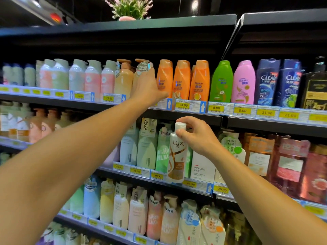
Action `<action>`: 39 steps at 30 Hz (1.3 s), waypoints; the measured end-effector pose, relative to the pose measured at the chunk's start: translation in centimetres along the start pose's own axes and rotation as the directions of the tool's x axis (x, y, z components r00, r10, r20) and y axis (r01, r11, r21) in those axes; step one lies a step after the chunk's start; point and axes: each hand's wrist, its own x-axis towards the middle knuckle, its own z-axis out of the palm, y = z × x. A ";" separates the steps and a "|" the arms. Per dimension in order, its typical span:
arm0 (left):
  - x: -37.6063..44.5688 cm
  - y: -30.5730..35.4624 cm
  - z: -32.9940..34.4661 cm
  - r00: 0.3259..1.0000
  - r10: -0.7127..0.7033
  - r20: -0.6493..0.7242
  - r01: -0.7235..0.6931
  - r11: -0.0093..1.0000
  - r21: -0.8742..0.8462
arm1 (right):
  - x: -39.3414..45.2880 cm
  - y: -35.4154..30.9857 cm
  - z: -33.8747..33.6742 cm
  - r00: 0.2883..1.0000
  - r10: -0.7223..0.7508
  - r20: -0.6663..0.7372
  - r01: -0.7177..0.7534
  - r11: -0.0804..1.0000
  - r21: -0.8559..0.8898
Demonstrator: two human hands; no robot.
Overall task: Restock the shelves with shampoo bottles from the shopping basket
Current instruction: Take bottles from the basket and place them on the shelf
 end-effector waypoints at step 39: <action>-41.8 -36.9 -23.5 0.810 -0.373 0.453 0.523 0.808 -0.271 | -17.6 -21.2 43.0 0.909 0.260 0.325 -0.368 0.867 0.336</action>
